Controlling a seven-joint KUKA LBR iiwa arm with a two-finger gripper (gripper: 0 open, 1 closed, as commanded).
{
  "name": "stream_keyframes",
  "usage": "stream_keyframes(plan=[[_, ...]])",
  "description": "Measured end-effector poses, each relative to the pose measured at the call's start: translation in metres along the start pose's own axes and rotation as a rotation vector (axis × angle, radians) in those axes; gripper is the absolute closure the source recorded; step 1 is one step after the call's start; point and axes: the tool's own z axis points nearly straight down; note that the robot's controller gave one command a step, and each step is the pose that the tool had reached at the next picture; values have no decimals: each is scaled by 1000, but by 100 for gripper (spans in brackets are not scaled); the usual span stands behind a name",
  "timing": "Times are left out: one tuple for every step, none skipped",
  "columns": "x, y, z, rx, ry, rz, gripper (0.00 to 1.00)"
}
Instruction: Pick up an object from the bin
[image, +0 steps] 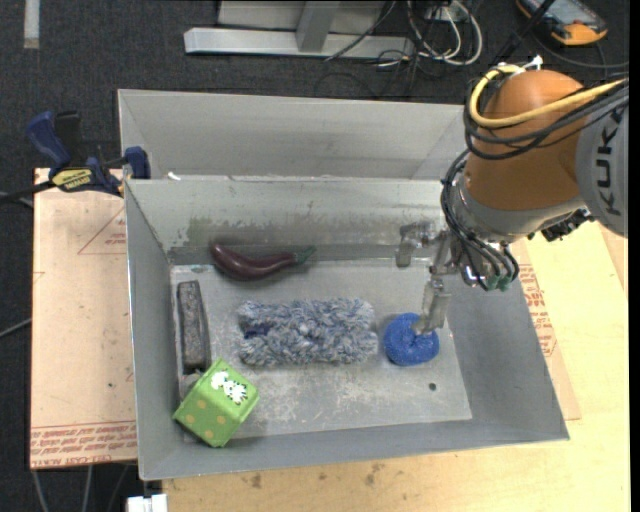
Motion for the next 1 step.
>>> stream_keyframes(plan=[[0,0,0,0,0,0,0]])
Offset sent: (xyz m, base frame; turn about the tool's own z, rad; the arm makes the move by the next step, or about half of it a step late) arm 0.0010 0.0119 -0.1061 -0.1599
